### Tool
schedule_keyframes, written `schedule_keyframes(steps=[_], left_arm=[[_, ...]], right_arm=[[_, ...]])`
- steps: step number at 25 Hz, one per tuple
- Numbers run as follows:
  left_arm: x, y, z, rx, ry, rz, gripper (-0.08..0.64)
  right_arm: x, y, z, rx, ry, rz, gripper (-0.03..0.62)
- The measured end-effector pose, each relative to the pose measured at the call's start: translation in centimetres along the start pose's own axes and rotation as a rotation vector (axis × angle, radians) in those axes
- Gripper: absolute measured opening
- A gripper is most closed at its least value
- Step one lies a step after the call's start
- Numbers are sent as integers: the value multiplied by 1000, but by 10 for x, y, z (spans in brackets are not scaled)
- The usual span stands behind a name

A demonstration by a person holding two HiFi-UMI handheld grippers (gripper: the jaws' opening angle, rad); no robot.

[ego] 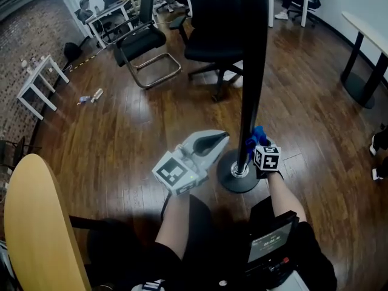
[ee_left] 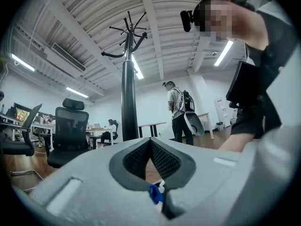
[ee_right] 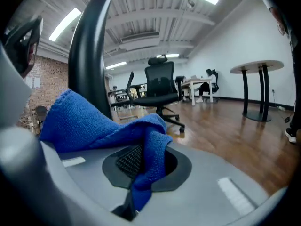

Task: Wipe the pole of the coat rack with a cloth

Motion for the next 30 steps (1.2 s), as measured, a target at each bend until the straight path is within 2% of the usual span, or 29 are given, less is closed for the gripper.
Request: schedule_keyframes(steps=[3, 4, 6, 8, 10, 13, 15, 16, 18, 19, 21, 24, 27, 30], left_arm=[[1, -6, -1, 2, -6, 21, 0], [1, -8, 0, 5, -5, 26, 0], [0, -8, 2, 10, 1, 17, 0], [0, -8, 3, 8, 4, 10, 0], [2, -6, 5, 10, 10, 5, 0], [6, 0, 9, 16, 26, -3, 0], [8, 8, 9, 8, 31, -28, 0], [9, 11, 9, 2, 32, -37, 0], [12, 18, 9, -13, 35, -49, 0], [15, 21, 9, -27, 35, -54, 0], [19, 29, 10, -47, 41, -71, 0], [22, 41, 10, -45, 52, -95, 0], [24, 42, 9, -47, 55, -91, 0], [23, 34, 10, -38, 52, -78, 0]], right_arm=[[-2, -28, -1, -34, -15, 41, 23], [1, -23, 0, -47, -11, 14, 23], [11, 9, 6, -66, 30, -100, 23], [31, 68, 17, -68, 94, -268, 25], [64, 142, 30, -47, 148, -456, 21], [134, 254, 54, -20, 231, -762, 21], [184, 313, 72, 15, 290, -937, 21], [206, 337, 84, 54, 320, -1002, 23], [238, 371, 112, 196, 333, -1073, 23], [246, 383, 126, 282, 305, -1075, 23], [249, 395, 152, 444, 189, -1028, 23], [235, 385, 176, 626, 33, -865, 23], [212, 350, 181, 675, -4, -742, 23], [180, 292, 171, 608, 55, -647, 23]])
Point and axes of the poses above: the fingertips, and each gripper's own axes: x backward along the fingers, z to its left, y out of its top, the point moved 8 cm from there along x, backward along the fingers, and after that the axes turned 1 degree about z, right-handed, at the moved point
